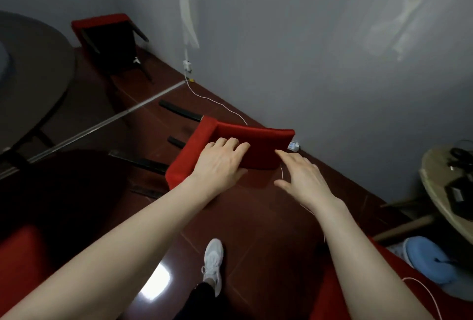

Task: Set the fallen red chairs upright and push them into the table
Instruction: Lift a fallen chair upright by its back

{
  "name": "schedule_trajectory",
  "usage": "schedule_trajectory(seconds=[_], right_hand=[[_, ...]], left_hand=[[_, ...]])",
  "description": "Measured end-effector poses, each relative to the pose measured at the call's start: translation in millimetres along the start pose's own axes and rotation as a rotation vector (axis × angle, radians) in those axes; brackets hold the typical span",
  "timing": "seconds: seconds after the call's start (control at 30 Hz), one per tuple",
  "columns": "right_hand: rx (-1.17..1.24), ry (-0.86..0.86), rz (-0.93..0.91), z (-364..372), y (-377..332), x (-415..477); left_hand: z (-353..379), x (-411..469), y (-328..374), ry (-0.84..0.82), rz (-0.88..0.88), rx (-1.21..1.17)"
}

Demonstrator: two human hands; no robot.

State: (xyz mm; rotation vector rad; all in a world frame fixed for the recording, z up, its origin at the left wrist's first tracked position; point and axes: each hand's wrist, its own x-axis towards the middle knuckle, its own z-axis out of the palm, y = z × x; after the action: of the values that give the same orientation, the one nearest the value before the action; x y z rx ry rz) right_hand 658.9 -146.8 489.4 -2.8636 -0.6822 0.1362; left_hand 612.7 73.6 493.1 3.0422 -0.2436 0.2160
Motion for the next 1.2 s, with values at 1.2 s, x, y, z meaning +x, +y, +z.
schedule_trajectory(seconds=[1.2], right_hand=[[0.06, -0.442, 0.003, 107.1, 460.8, 559.5]], left_hand=[[332.2, 618.2, 30.7, -0.498, -0.191, -0.119]])
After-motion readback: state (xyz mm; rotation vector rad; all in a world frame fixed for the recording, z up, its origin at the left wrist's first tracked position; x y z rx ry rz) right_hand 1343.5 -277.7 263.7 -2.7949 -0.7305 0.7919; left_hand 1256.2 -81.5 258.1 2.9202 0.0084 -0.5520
